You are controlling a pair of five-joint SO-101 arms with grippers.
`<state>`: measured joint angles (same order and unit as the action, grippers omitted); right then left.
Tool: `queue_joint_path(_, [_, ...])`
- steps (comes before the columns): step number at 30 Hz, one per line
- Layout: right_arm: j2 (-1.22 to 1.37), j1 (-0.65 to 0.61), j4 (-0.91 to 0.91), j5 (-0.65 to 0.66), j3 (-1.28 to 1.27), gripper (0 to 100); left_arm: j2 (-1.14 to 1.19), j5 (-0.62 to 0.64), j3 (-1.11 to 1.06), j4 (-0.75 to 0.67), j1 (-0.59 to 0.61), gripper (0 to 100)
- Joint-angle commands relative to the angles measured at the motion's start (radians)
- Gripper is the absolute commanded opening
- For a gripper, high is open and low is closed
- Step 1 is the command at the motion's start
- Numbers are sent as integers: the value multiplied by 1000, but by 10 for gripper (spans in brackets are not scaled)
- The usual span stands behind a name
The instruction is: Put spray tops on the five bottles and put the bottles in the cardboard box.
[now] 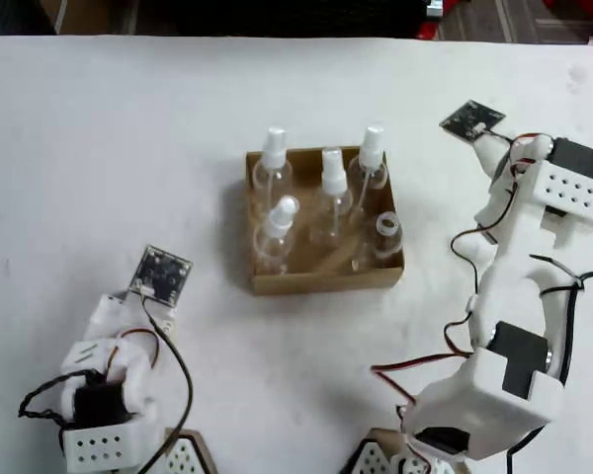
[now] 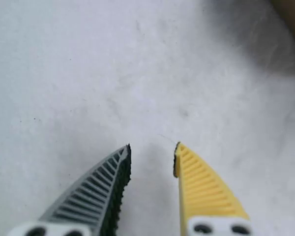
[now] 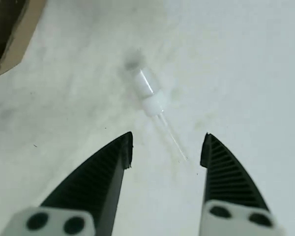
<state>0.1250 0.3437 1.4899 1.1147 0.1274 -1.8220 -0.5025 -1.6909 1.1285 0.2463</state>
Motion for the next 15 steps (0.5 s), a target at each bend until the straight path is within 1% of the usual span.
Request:
queue_joint_path(1, [-4, -13, 5, 9, 38, 276, -5, -9, -2, 6, 10, 137])
queue_joint_path(4, [-4, -13, 5, 11, 38, 337, -5, -9, -2, 6, 10, 138])
queue_joint_path(6, [-2, -15, 4, 23, 38, 340, -5, -9, -2, 6, 10, 138])
queue_joint_path(10, [12, -33, 5, 109, 32, 340, -5, -9, -2, 6, 10, 138])
queue_joint_path(15, [116, -36, 4, 129, 78, 340, -5, -9, -2, 6, 10, 137])
